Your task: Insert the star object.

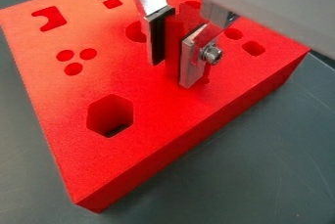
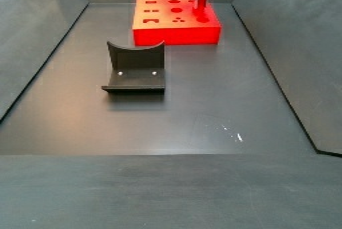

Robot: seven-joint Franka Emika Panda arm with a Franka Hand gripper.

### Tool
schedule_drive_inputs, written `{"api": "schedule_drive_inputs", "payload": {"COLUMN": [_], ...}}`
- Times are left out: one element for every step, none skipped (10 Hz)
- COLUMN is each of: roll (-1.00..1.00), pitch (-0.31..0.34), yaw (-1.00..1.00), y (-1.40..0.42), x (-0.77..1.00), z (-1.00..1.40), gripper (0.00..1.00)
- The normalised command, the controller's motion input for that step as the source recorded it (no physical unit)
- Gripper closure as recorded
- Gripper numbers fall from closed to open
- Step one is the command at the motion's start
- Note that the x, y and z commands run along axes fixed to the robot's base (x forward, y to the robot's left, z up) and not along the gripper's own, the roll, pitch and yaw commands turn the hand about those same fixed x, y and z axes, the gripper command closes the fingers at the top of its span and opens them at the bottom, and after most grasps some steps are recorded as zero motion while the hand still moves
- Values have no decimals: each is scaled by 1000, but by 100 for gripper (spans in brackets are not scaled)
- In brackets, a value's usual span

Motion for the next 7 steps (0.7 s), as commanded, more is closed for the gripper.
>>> {"api": "schedule_drive_inputs", "payload": {"roll": [81, 27, 0, 0, 0, 0, 443], "pitch": [-243, -273, -283, -244, 0, 0, 159], "yaw": [-11, -103, -120, -114, -26, 0, 0], "y": [-26, -134, -89, 0, 29, 0, -249], "x": [-71, -89, -166, -326, -31, 0, 420], "z": [-777, -743, -734, -814, -326, -20, -314], "gripper": [100, 100, 100, 100, 100, 100, 100]}}
